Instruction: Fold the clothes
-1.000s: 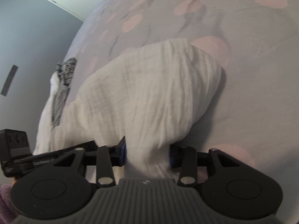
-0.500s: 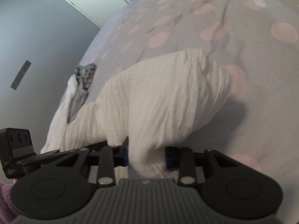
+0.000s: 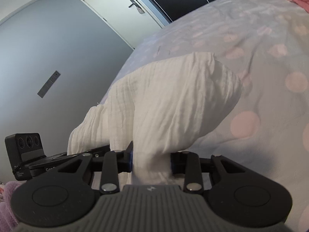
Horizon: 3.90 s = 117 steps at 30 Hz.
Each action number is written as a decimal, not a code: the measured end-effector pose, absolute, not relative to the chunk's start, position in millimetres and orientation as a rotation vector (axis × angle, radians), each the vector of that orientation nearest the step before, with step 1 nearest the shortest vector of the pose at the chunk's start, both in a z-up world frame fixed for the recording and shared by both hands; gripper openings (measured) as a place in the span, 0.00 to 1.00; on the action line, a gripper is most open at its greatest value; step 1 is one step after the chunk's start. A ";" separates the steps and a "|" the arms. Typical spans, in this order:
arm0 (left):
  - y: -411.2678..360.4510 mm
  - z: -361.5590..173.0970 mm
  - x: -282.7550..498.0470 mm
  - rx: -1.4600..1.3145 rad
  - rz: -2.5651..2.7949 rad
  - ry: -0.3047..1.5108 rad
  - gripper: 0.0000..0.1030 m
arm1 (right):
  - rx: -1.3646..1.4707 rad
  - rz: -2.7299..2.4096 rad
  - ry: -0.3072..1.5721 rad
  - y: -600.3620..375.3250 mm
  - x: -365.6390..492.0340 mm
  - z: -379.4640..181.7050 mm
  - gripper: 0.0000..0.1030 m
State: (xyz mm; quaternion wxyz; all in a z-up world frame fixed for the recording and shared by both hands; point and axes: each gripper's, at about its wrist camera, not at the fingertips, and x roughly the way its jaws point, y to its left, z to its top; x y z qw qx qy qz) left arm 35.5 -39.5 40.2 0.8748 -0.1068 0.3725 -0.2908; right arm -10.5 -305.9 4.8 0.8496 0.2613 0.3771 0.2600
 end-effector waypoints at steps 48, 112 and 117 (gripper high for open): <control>-476.4 41.9 104.9 -0.312 -0.951 0.792 0.55 | 0.337 0.057 0.792 -797.4 3.7 59.5 0.62; -365.4 86.3 0.2 0.124 -0.823 0.540 0.47 | 0.131 -0.320 0.572 -660.4 -97.0 41.9 0.60; -299.3 110.1 -26.3 0.151 -0.739 0.483 0.54 | 0.173 -0.248 0.542 -609.7 -123.1 64.9 0.67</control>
